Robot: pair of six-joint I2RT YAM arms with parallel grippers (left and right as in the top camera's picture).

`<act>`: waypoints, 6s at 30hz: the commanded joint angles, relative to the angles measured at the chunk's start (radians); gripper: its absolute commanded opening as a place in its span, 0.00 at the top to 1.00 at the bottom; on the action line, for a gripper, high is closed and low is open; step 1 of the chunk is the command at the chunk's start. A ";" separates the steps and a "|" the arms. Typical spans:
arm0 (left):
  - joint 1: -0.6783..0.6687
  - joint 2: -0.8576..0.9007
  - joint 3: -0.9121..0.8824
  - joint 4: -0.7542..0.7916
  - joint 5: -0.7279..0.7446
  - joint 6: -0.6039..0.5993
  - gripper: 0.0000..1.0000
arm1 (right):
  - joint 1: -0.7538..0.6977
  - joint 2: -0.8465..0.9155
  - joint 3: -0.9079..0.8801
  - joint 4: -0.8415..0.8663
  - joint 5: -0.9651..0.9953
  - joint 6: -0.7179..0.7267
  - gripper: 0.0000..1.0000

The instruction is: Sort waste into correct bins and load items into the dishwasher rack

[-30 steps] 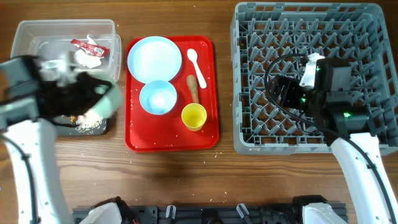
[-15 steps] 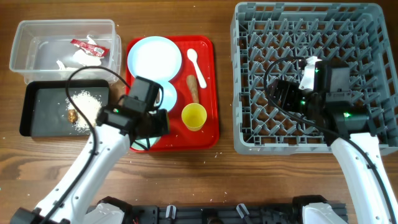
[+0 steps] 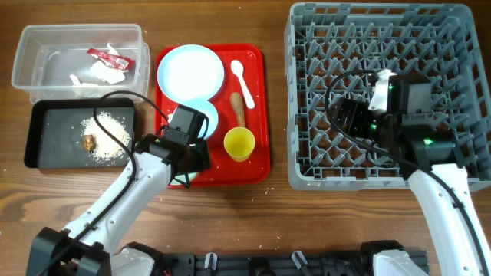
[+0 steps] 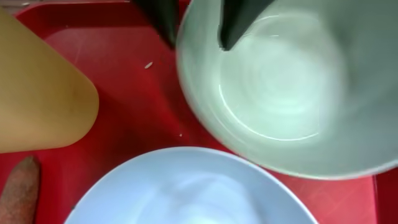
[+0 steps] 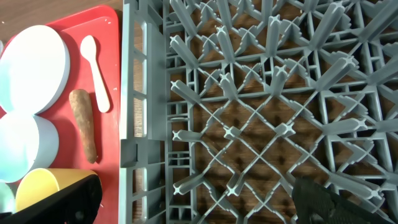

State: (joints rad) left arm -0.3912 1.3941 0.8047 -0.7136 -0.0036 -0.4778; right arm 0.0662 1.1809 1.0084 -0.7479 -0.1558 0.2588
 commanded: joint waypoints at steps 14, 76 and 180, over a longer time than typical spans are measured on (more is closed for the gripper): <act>-0.005 -0.003 0.141 -0.053 0.007 0.045 0.53 | -0.002 0.007 0.013 0.033 -0.043 -0.022 0.00; 0.141 -0.016 0.168 0.030 0.047 0.044 0.32 | 0.562 0.411 0.013 0.351 -0.023 0.303 0.25; 0.454 -0.076 0.203 0.051 1.532 0.237 0.96 | 0.419 0.302 0.046 1.025 -1.150 -0.050 0.15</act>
State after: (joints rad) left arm 0.0654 1.3254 0.9932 -0.6659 1.5051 -0.2665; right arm 0.4801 1.4712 1.0512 0.2699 -1.2785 0.2127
